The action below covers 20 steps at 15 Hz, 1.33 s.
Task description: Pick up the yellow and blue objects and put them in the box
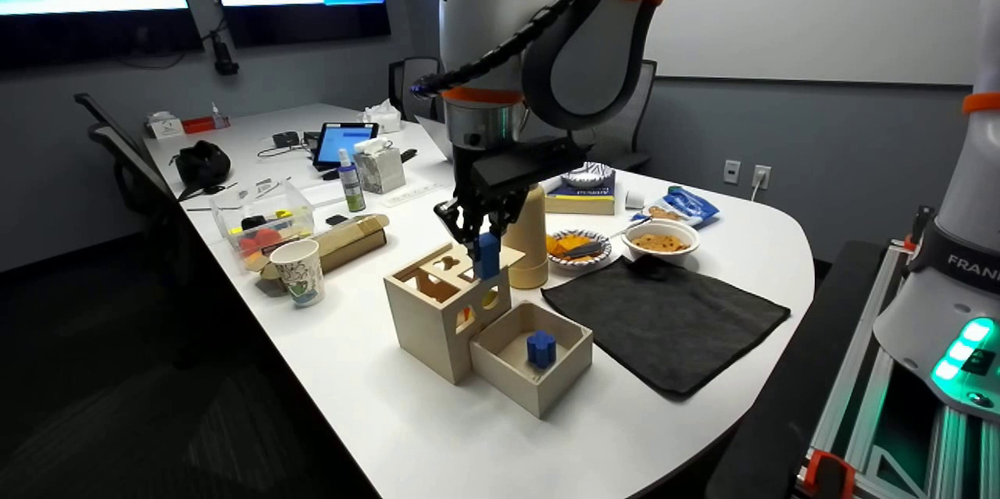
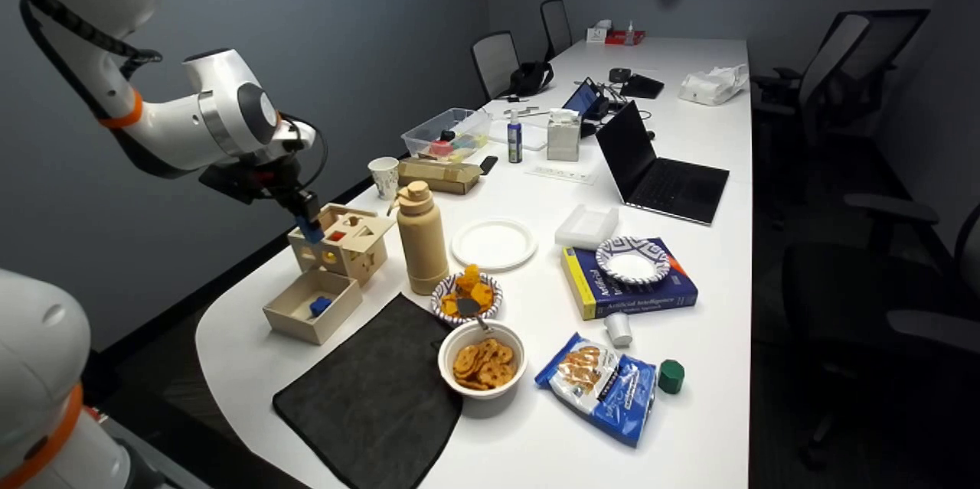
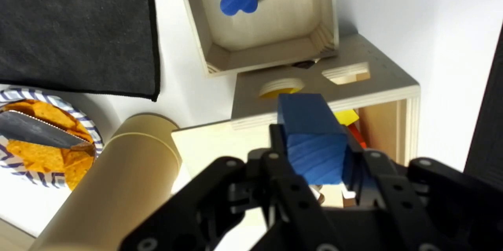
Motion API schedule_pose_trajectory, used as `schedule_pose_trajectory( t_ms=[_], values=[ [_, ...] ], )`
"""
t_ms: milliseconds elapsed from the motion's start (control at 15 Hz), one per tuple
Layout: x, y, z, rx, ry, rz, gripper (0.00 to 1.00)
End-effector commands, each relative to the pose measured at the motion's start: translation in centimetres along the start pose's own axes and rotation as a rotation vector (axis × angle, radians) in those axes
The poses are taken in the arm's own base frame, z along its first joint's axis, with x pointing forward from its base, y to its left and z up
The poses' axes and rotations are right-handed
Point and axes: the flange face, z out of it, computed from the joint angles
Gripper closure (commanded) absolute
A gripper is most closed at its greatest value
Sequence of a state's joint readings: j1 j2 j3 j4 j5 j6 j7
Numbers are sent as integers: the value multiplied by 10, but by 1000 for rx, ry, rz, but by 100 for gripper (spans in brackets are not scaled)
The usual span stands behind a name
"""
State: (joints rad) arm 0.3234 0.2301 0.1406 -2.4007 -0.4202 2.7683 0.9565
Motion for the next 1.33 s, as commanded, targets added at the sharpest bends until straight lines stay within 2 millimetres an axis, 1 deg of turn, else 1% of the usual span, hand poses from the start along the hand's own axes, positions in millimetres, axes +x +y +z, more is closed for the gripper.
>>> schedule_pose_trajectory(
  t_ms=[0, 200, 467, 1267],
  values=[
    [17, 4, -12, 11, 14, -29, 91],
    [28, 8, -13, 17, 21, -39, 91],
    [38, 7, -5, 25, 3, -53, 91],
    [54, 3, 24, 36, -30, -72, 91]
  ],
)
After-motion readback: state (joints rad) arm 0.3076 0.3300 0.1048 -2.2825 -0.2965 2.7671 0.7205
